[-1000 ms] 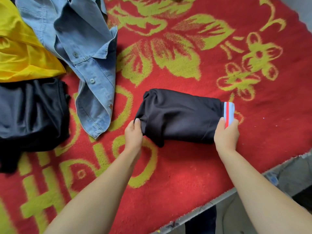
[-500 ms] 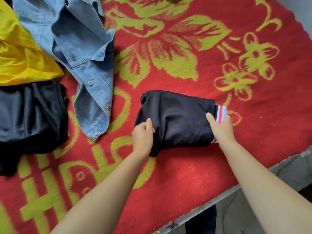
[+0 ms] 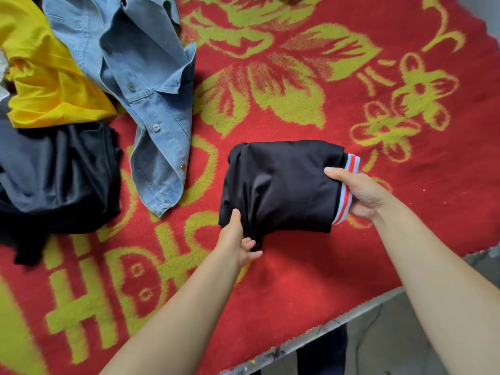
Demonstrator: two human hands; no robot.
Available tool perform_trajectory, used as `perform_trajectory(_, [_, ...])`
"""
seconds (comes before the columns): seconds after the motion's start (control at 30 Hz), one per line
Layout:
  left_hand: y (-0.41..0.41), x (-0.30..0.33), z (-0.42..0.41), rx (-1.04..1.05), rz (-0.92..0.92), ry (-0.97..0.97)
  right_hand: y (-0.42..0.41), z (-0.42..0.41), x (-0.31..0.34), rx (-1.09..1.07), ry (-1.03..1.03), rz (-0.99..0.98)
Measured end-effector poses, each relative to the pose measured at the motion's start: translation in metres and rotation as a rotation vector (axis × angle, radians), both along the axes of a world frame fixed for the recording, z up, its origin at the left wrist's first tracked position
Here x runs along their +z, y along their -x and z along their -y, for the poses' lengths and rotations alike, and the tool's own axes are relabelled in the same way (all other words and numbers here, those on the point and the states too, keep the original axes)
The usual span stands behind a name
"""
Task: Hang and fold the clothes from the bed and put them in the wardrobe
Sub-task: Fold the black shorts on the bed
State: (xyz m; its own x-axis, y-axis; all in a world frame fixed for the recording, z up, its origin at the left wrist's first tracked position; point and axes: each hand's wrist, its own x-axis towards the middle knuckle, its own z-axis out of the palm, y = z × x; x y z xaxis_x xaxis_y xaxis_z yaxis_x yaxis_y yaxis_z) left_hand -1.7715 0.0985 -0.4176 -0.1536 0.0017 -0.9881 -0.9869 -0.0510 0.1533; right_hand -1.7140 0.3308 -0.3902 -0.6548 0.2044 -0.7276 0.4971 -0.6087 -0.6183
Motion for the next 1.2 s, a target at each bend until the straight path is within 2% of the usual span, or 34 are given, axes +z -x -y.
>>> perform_trajectory(0.13, [0.017, 0.012, -0.023, 0.238, 0.086, -0.222, 0.006, 0.009, 0.013, 0.074, 0.072, -0.069])
perform_trajectory(0.27, [0.026, 0.017, -0.035, 0.461, -0.048, -0.411, 0.002, 0.004, 0.017, 0.032, 0.121, -0.097])
perform_trajectory(0.43, [0.027, 0.018, -0.019, 0.445, -0.189, -0.655, -0.007, -0.009, 0.016, -0.061, 0.051, -0.056])
perform_trajectory(0.53, [0.032, 0.012, -0.003, 0.340, -0.193, -0.692, -0.008, -0.016, 0.014, -0.080, -0.005, -0.041])
perform_trajectory(0.6, [0.037, 0.005, 0.005, 0.260, -0.156, -0.582, -0.007, -0.014, 0.008, -0.053, -0.081, 0.034])
perform_trajectory(0.7, [0.041, -0.007, 0.015, 0.058, -0.188, -0.170, -0.006, -0.003, -0.008, -0.004, -0.231, 0.220])
perform_trajectory(0.77, [0.045, -0.011, 0.022, -0.044, -0.350, 0.125, -0.007, 0.002, -0.019, -0.012, -0.294, 0.289])
perform_trajectory(0.83, [0.055, -0.013, 0.032, -0.202, -0.595, 0.438, -0.008, 0.005, -0.025, -0.034, -0.336, 0.323])
perform_trajectory(0.87, [0.061, -0.011, 0.034, -0.309, -0.737, 0.525, -0.009, 0.005, -0.027, -0.042, -0.360, 0.336])
perform_trajectory(0.93, [0.074, -0.004, 0.025, -0.503, -0.992, 0.532, -0.011, 0.005, -0.030, -0.059, -0.409, 0.361])
perform_trajectory(0.97, [0.080, -0.004, 0.015, -0.611, -1.050, 0.511, -0.012, 0.005, -0.032, -0.072, -0.429, 0.383])
perform_trajectory(1.0, [0.085, -0.007, 0.004, -0.725, -1.034, 0.502, -0.013, 0.007, -0.034, -0.087, -0.449, 0.418])
perform_trajectory(1.1, [0.093, -0.018, -0.020, -0.998, -0.789, 0.546, -0.016, 0.017, -0.046, -0.111, -0.550, 0.552])
perform_trajectory(1.13, [0.093, -0.023, -0.022, -1.032, -0.787, 0.563, -0.016, 0.021, -0.049, -0.112, -0.624, 0.589])
perform_trajectory(1.2, [0.091, -0.031, -0.019, -0.959, -0.928, 0.569, -0.014, 0.027, -0.055, -0.148, -0.776, 0.581])
